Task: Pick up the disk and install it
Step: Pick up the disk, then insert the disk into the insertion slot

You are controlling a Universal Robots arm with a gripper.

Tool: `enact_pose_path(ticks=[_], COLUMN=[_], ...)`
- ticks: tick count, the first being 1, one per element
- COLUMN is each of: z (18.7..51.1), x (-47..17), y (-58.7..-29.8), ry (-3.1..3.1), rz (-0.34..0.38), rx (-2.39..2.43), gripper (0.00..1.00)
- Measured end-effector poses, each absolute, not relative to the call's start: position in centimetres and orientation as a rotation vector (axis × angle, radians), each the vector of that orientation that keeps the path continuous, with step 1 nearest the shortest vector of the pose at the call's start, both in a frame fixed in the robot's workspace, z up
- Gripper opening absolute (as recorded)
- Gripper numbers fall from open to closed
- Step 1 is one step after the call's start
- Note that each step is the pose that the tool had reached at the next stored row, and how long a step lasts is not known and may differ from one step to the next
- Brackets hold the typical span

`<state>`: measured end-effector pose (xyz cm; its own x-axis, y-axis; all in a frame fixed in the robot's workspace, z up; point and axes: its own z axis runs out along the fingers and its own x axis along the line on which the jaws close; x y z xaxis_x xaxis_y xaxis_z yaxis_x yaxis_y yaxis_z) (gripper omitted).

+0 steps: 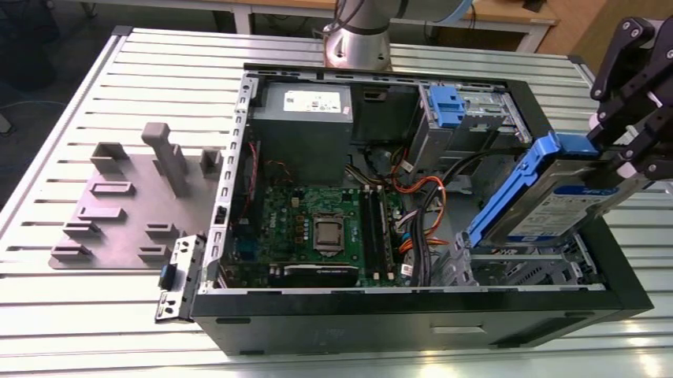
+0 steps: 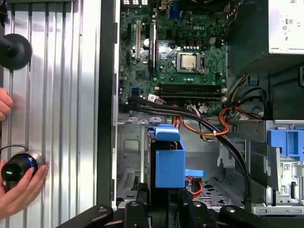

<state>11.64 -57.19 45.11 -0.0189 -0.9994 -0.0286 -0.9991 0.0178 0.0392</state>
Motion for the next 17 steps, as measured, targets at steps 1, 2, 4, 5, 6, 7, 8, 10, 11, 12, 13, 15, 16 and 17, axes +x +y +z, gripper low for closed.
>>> enact_pose_path(ticks=[1, 2, 4, 5, 6, 7, 8, 10, 11, 12, 13, 15, 16, 17], z=[45.1, 45.1, 45.1, 45.0, 44.9, 44.8, 44.7, 44.6, 44.5, 44.4, 44.3, 44.0, 43.9, 43.7], x=[11.6, 11.5, 11.4, 11.4, 11.4, 11.4, 11.4, 11.4, 11.4, 11.4, 11.5, 11.5, 11.5, 11.5], y=[-57.2, -57.2, -57.2, -57.2, -57.2, -57.2, -57.2, -57.2, -57.2, -57.2, -57.2, -57.2, -57.2, -57.2], ry=[-2.240, -2.241, -2.241, -2.242, -2.242, -2.243, -2.245, -2.249, -2.251, -2.254, -2.256, -2.261, -2.263, -2.266], rz=[-0.076, -0.075, -0.075, -0.075, -0.075, -0.075, -0.075, -0.075, -0.075, -0.075, -0.075, -0.075, -0.075, -0.075], rx=[2.192, 2.191, 2.190, 2.190, 2.189, 2.188, 2.186, 2.182, 2.180, 2.178, 2.176, 2.171, 2.168, 2.166], gripper=[0.35, 0.35, 0.35, 0.35, 0.35, 0.35, 0.35, 0.35, 0.35, 0.35, 0.35, 0.35, 0.35, 0.35])
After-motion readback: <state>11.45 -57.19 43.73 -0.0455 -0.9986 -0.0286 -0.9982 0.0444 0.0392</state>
